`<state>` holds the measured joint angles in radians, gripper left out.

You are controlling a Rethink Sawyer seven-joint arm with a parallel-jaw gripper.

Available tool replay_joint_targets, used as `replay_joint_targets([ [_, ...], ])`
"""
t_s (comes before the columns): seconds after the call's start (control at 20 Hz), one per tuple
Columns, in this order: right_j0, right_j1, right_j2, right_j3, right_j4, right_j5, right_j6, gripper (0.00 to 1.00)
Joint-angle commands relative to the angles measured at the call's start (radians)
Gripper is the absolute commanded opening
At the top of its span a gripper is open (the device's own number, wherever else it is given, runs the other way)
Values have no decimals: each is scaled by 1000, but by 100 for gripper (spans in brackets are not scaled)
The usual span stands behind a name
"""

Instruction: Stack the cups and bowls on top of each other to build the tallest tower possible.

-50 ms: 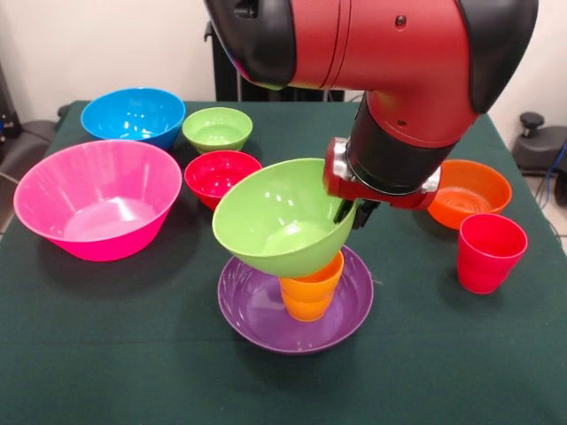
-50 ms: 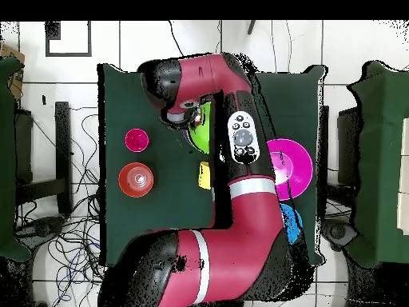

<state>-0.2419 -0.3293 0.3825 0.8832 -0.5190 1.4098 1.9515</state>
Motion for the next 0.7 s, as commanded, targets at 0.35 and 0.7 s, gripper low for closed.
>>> replay_joint_targets([
  [0.35, 53, 25, 34, 1, -29, 21, -180, 0],
  [0.7, 71, 49, 31, -20, -28, 6, -143, 0],
])
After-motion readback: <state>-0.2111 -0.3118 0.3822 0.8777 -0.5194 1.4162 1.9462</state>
